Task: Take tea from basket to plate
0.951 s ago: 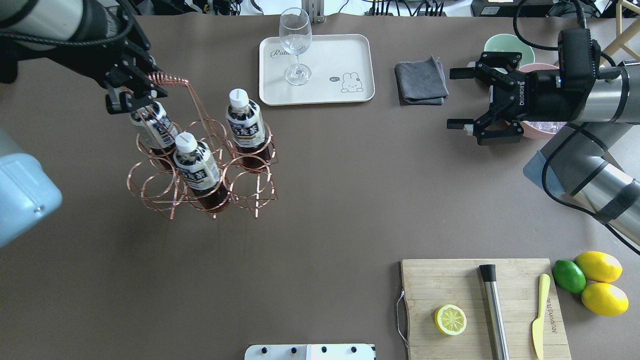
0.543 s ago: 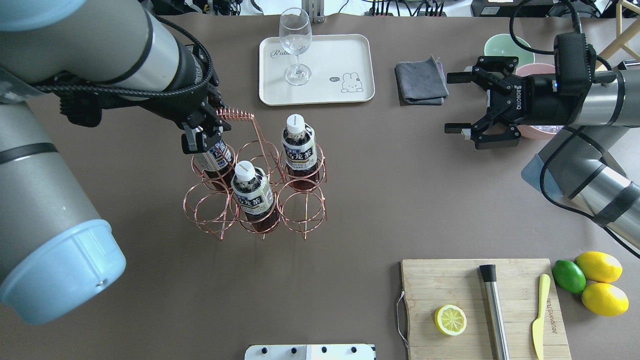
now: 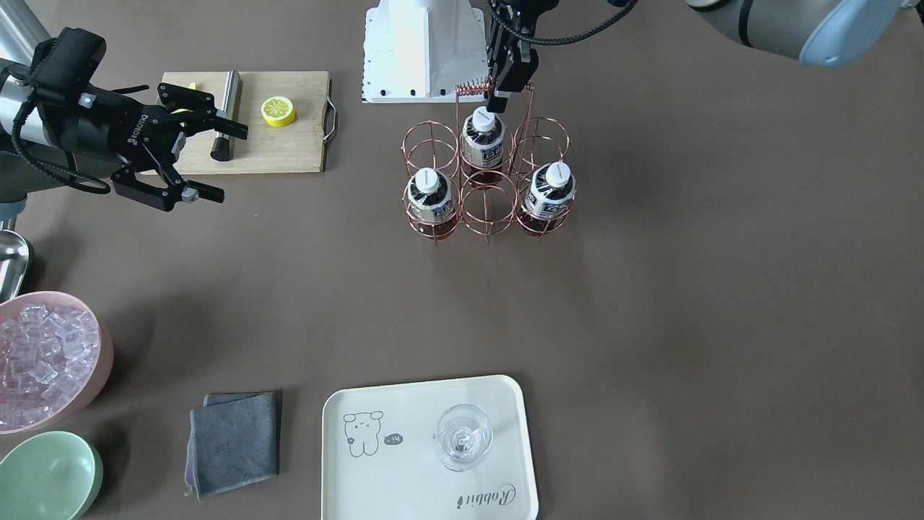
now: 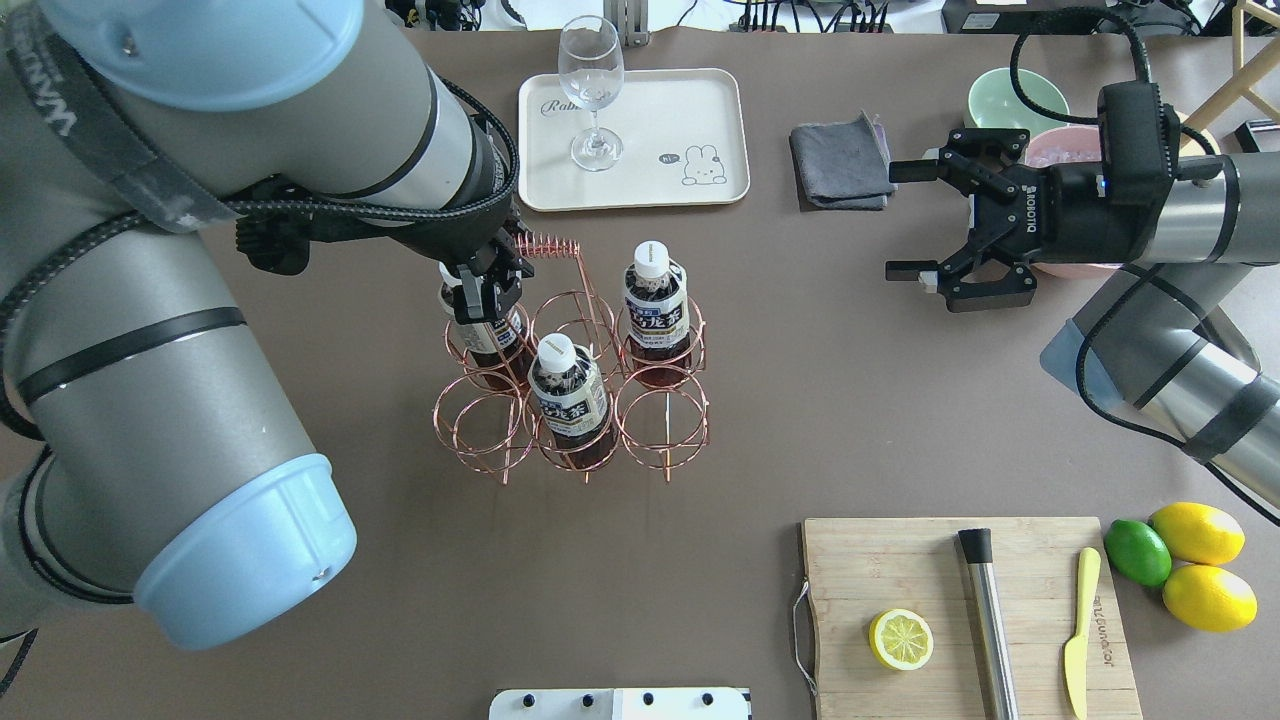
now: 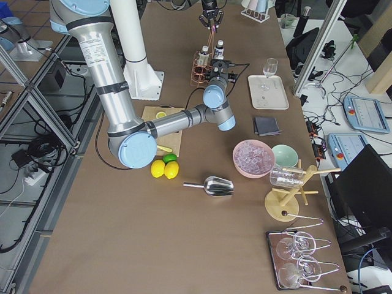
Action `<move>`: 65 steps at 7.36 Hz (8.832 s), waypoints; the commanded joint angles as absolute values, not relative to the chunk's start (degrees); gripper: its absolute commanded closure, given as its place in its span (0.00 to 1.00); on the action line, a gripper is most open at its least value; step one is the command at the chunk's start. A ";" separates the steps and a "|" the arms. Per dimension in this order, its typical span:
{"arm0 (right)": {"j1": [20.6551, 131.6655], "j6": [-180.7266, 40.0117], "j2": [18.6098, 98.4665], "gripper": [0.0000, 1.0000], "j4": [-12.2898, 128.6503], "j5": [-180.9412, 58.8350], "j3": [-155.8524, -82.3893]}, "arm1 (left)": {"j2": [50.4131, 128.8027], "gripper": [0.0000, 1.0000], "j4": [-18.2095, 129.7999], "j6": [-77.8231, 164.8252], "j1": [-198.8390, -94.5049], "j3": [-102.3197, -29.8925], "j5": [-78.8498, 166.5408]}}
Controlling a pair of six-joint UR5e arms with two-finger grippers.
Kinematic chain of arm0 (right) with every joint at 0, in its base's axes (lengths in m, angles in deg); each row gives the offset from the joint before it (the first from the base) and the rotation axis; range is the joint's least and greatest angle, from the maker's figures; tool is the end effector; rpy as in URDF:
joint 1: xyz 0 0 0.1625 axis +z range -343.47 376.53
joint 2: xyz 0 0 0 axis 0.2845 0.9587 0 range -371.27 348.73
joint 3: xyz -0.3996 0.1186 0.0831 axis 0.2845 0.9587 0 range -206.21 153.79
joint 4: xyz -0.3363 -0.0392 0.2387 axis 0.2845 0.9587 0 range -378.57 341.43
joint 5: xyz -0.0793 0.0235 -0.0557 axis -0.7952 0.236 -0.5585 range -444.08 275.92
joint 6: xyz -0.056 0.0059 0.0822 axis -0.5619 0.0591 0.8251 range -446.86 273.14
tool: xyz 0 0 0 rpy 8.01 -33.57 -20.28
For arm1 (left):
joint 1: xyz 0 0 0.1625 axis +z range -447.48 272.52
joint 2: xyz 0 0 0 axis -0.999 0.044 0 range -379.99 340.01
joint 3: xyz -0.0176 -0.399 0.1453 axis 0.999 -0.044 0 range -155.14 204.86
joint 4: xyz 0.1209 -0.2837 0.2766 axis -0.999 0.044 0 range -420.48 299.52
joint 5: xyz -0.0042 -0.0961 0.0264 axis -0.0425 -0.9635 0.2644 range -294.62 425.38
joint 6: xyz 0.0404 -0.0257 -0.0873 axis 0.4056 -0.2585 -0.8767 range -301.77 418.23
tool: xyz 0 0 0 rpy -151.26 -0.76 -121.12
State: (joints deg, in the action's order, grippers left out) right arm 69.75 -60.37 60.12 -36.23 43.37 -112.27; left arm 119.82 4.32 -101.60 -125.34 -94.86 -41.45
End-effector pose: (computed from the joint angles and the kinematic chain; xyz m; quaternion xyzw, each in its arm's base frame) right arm -0.2582 -0.4669 0.3394 0.6252 -0.5669 -0.3210 0.4297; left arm 0.3555 -0.4087 0.0256 -0.2496 0.3983 -0.6712 0.5732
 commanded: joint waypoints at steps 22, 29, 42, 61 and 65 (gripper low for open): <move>57.24 -64.80 45.87 0.01 -35.53 27.65 -96.80 | 116.42 1.00 16.86 -108.85 -121.84 -92.03 -35.52; 52.74 -65.06 45.16 0.16 -35.44 24.21 -96.79 | 116.68 1.00 16.77 -109.64 -121.84 -92.21 -35.52; 68.26 -53.83 45.07 1.00 -25.61 30.80 -111.02 | 116.60 1.00 16.68 -109.64 -121.75 -92.03 -35.26; 58.81 -56.71 29.25 1.00 -33.68 -9.98 -68.93 | 100.77 1.00 30.61 -55.50 -176.76 -54.64 -63.65; 59.24 -57.33 29.69 0.01 -32.63 -8.24 -72.44 | 101.04 1.00 36.55 -55.41 -176.16 -49.76 -63.47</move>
